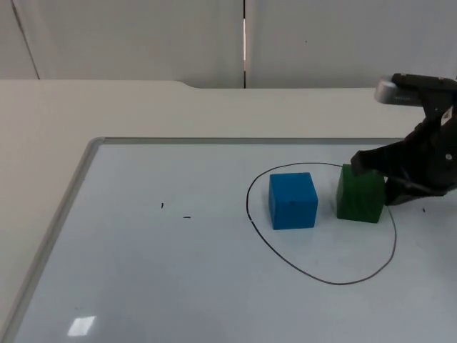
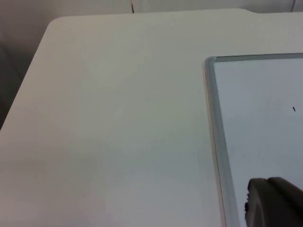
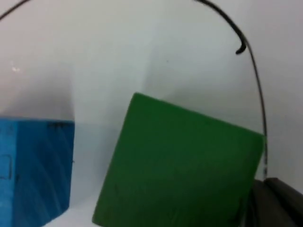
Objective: Push the two cubes into the marked area.
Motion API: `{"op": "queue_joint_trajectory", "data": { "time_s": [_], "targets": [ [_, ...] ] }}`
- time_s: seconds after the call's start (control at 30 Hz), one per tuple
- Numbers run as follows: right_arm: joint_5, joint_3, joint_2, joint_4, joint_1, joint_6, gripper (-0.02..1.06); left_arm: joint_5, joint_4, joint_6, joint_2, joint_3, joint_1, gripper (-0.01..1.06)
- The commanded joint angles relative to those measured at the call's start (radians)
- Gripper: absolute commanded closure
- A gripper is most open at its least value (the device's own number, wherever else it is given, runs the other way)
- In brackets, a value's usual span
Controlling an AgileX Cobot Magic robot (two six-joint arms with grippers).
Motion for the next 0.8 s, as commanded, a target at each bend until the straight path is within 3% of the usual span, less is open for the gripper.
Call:
{"op": "queue_joint_trajectory", "data": {
  "time_s": [0.0, 0.77],
  "targets": [
    [-0.025, -0.004, 0.003, 0.002, 0.007, 0.0, 1.04, 0.0, 0.005, -0.002, -0.005, 0.004, 0.003, 1.05],
    [-0.106, -0.004, 0.003, -0.004, 0.007, 0.0, 1.04, 0.0, 0.005, -0.002, -0.005, 0.004, 0.003, 1.05]
  ]
}}
